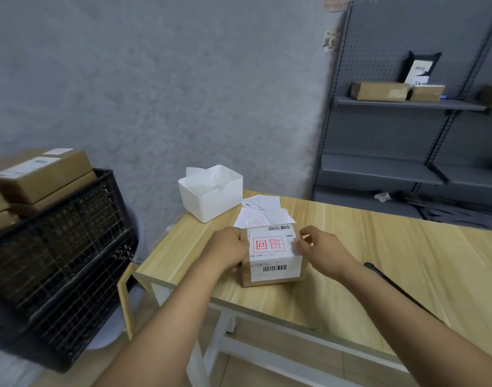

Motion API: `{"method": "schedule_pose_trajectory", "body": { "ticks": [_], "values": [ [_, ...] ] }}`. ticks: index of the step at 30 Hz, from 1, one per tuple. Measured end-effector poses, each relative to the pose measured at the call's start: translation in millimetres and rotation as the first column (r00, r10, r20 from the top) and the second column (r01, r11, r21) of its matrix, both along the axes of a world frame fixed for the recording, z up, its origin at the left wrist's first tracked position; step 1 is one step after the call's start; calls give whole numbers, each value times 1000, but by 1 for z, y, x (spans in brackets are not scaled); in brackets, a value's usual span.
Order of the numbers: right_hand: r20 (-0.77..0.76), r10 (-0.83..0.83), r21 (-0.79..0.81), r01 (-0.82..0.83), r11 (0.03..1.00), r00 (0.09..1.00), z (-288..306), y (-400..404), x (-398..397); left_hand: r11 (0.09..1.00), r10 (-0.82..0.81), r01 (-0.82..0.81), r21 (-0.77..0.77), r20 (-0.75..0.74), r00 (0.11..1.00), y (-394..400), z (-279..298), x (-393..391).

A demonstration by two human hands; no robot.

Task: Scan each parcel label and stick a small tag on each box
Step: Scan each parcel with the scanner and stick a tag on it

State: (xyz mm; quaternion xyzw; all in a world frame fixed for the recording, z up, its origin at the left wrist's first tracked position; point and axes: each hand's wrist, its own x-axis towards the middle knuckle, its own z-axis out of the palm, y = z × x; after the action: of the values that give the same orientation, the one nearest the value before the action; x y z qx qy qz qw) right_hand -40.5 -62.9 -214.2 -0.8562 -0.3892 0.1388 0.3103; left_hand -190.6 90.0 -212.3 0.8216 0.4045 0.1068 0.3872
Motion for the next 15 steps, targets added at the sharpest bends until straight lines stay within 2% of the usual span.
{"method": "schedule_pose_trajectory", "body": {
  "ticks": [7,13,15],
  "values": [
    [57,60,74,-64,995,997,24,59,-58,992,127,-127,-4,90,988,54,9,-67],
    [44,223,133,-227,965,974,33,147,-153,938,330,-342,50,168,929,114,25,-183],
    [42,288,158,-291,943,957,37,178,-190,915,379,-394,86,147,914,131,31,-226]
  ]
}}
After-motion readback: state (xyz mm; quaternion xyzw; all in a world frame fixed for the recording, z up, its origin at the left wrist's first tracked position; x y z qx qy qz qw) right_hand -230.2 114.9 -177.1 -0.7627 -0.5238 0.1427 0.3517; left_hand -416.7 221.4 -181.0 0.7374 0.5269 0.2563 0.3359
